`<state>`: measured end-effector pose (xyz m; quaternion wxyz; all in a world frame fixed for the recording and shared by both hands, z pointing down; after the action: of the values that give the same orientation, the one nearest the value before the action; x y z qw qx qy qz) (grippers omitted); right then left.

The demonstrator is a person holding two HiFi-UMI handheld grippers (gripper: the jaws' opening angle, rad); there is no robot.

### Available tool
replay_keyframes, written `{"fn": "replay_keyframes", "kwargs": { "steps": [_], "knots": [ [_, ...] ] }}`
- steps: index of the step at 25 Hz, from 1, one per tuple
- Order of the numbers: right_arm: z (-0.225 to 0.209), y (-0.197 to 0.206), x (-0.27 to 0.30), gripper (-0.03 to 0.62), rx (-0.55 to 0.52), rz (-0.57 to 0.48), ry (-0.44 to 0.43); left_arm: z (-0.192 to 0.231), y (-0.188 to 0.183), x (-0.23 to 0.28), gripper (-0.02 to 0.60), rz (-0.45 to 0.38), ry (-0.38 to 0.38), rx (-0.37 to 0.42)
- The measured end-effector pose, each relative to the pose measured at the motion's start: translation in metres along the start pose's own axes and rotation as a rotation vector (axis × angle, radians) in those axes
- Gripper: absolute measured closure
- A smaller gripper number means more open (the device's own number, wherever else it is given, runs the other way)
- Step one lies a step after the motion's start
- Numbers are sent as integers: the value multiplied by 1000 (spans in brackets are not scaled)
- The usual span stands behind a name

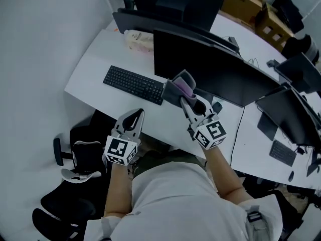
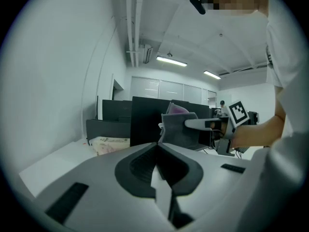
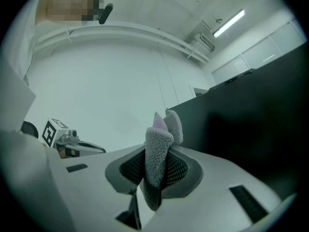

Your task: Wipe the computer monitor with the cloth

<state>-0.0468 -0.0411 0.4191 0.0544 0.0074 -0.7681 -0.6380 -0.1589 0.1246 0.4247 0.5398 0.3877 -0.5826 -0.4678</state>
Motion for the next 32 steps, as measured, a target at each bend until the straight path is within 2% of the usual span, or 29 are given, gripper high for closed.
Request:
{"fn": "replay_keyframes", "kwargs": {
  "steps": [7, 19, 32],
  "knots": [
    [-9, -29, 28, 525, -53, -40, 76, 31, -19, 38, 580, -15, 95, 39],
    [-17, -104, 87, 525, -109, -171, 248, 81, -50, 91, 580, -40, 320, 114],
    [-26, -178, 136, 523, -180, -279, 377, 124, -69, 114, 580, -62, 442, 136]
  ]
}}
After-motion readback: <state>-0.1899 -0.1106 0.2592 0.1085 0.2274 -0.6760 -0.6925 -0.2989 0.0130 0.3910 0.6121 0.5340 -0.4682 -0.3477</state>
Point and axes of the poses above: the fingertips, and each gripper's own axes: x forward along the fingers, z to its left, y out of its underside, the point moved 4 cm from there along -x, backward along the fingers, and after that the axes turned 2 degrees about z, right-handed, at the moved point
